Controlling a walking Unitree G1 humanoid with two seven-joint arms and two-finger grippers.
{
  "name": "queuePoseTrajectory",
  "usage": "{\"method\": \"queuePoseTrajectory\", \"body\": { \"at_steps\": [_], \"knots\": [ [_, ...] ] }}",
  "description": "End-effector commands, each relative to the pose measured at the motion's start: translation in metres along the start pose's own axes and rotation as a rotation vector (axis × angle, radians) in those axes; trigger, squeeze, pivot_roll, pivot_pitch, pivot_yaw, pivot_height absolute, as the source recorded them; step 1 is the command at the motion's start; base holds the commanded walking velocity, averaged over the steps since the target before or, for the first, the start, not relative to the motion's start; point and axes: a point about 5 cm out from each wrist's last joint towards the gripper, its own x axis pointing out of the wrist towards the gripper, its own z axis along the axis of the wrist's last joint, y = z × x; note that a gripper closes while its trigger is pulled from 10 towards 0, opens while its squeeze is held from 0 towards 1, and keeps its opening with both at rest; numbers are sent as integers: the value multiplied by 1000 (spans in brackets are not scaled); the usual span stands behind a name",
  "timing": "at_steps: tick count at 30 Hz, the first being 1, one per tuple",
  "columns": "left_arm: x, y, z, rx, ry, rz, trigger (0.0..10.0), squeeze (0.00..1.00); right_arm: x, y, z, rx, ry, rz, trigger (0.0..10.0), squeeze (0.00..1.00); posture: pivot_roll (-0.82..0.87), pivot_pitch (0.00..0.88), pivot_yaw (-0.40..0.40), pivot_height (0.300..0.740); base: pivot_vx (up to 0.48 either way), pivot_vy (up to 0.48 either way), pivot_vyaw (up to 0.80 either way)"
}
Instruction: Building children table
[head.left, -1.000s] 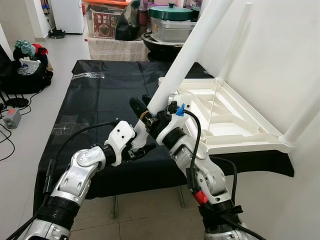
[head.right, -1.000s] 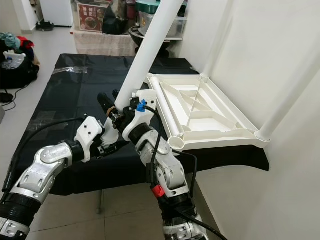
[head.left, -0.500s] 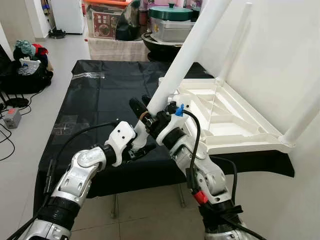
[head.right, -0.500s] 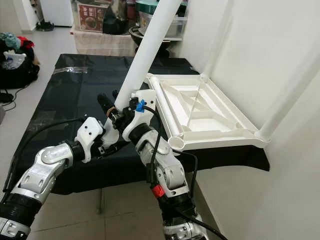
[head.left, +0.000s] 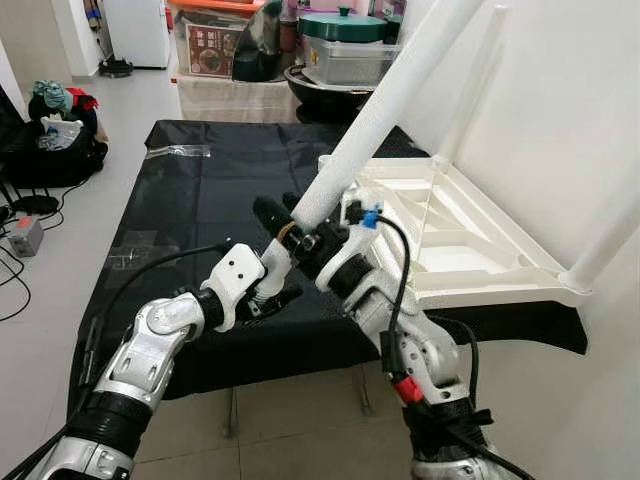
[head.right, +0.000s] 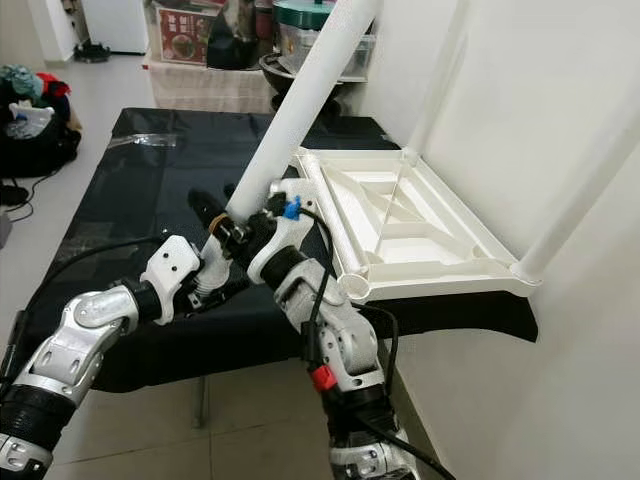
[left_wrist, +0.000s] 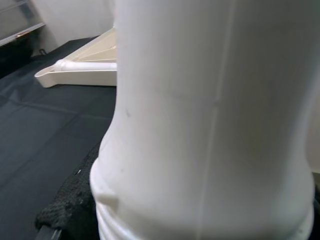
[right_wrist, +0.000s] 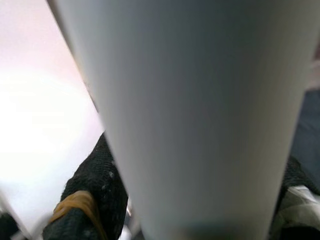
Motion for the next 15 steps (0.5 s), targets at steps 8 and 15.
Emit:
{"method": "queuePoseTrajectory", "body": {
  "at_steps": [8, 15],
  "knots": [
    [-7, -16, 7, 9, -50, -177, 10000, 0, 4, 16, 27, 88, -119, 234, 10000, 0, 80, 0, -85, 740, 0, 0, 0],
    [-25, -24, 16, 7, -74, -347, 10000, 0, 0, 22, 25, 81, -79, 328, 10000, 0, 93, 0, -93, 740, 0, 0, 0]
  ]
}}
